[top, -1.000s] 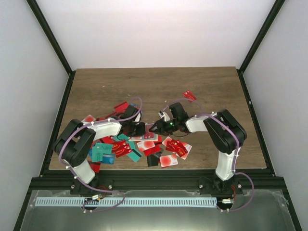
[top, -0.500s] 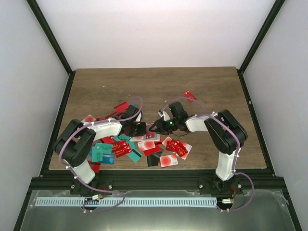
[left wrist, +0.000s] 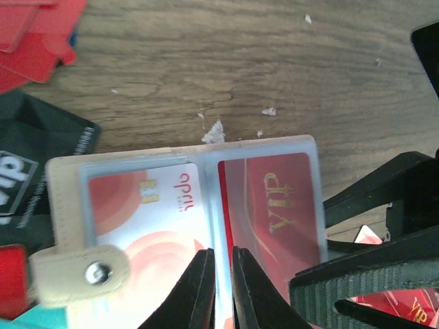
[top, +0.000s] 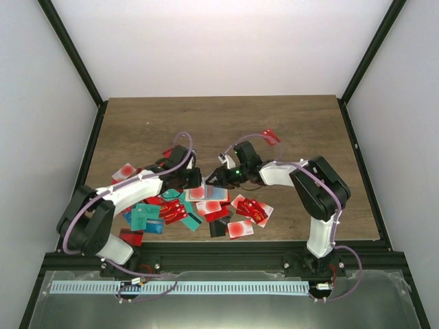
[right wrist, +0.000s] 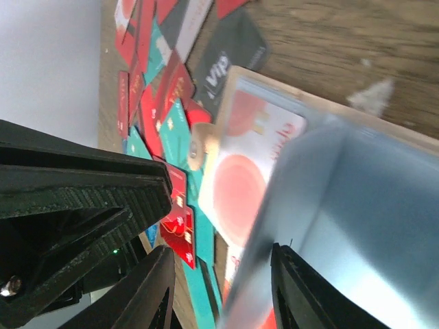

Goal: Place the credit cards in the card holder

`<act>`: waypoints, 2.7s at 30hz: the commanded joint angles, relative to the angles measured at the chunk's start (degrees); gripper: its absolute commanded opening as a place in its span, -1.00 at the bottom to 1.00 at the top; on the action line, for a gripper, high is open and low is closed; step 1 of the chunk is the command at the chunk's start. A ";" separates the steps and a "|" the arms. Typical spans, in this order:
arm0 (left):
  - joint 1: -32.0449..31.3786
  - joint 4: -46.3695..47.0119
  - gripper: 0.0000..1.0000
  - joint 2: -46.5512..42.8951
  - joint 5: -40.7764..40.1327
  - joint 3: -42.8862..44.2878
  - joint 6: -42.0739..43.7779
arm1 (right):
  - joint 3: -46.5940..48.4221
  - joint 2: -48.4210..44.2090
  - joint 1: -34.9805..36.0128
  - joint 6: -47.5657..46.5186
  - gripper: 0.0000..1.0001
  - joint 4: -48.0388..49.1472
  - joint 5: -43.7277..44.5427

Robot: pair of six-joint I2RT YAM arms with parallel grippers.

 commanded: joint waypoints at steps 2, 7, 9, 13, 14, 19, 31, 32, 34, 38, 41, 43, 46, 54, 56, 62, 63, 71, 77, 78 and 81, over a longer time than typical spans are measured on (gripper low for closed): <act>1.88 -3.06 -0.76 -6.82 -4.30 -3.23 -0.34 | 6.08 1.75 3.35 0.87 -0.19 -1.59 1.26; 4.54 -5.09 -0.65 -14.39 -6.66 -7.43 -0.50 | 12.63 6.57 6.39 1.44 -0.18 -2.84 0.97; 5.49 -5.58 -0.60 -17.09 -6.97 -9.02 -0.54 | 15.39 8.81 7.45 1.53 -0.18 -3.61 0.45; 6.16 -6.24 -0.55 -21.21 -6.50 -11.60 -0.46 | 18.04 9.66 8.10 1.42 -0.18 -4.58 -0.03; 6.17 -6.19 -0.55 -21.98 -5.90 -12.01 -0.28 | 18.05 9.12 8.18 1.07 -0.18 -5.04 0.46; 6.03 -4.60 -0.48 -23.99 -0.65 -13.74 1.03 | 16.71 4.35 8.12 -2.04 -0.19 -9.12 4.94; 5.50 -3.65 -0.46 -19.13 -3.27 -14.89 1.26 | 8.50 -2.83 7.80 -4.63 -0.17 -9.60 12.55; 5.42 -2.83 -0.47 -18.25 -2.80 -15.13 1.18 | 8.55 -2.06 7.76 -4.74 -0.17 -9.26 12.05; 5.46 -1.35 -0.51 -16.57 -1.97 -15.26 1.10 | 8.59 -0.84 7.67 -4.86 -0.18 -7.86 10.44; 5.37 1.38 -0.53 -13.47 -0.47 -15.07 0.76 | 8.27 1.04 7.45 -5.01 -0.19 -4.18 6.68; 5.37 3.14 -0.54 -11.24 0.51 -14.84 0.58 | 7.76 2.29 7.00 -5.12 -0.19 -1.80 4.55; 5.37 4.45 -0.55 -9.82 1.23 -14.68 0.40 | 7.63 3.26 6.67 -5.44 -0.20 -0.71 3.72; 5.37 5.28 -0.58 -7.45 1.27 -14.01 0.29 | 7.15 4.65 5.92 -5.90 -0.21 0.17 3.15; 5.37 6.92 -0.61 -3.03 0.52 -12.65 -0.17 | 3.81 6.63 3.89 -7.66 -0.22 1.11 3.51; 5.37 7.10 -0.58 -2.61 0.11 -12.28 -0.53 | 3.28 7.02 3.88 -8.13 -0.23 1.01 3.68; 5.37 5.79 -0.48 -1.86 -4.55 -10.82 -1.62 | 2.25 7.87 3.80 -9.38 -0.23 0.27 4.76; 5.37 5.90 -0.46 -1.69 -5.16 -10.70 -1.78 | 2.16 7.94 3.80 -9.59 -0.23 0.09 4.81; 5.50 6.72 -0.43 0.32 -9.68 -9.15 -3.08 | 2.12 8.06 3.80 -10.73 -0.23 -1.11 4.98; 5.54 4.60 -0.42 -2.09 -14.21 -7.99 -5.26 | 2.27 7.33 3.62 -11.03 -0.23 -2.21 5.03; 5.53 3.98 -0.42 -3.31 -15.21 -8.15 -5.40 | 2.43 7.06 3.62 -11.18 -0.23 -2.56 5.03; 5.51 2.51 -0.40 -7.90 -17.49 -9.33 -7.29 | 3.29 5.98 3.51 -11.46 -0.23 -3.73 5.01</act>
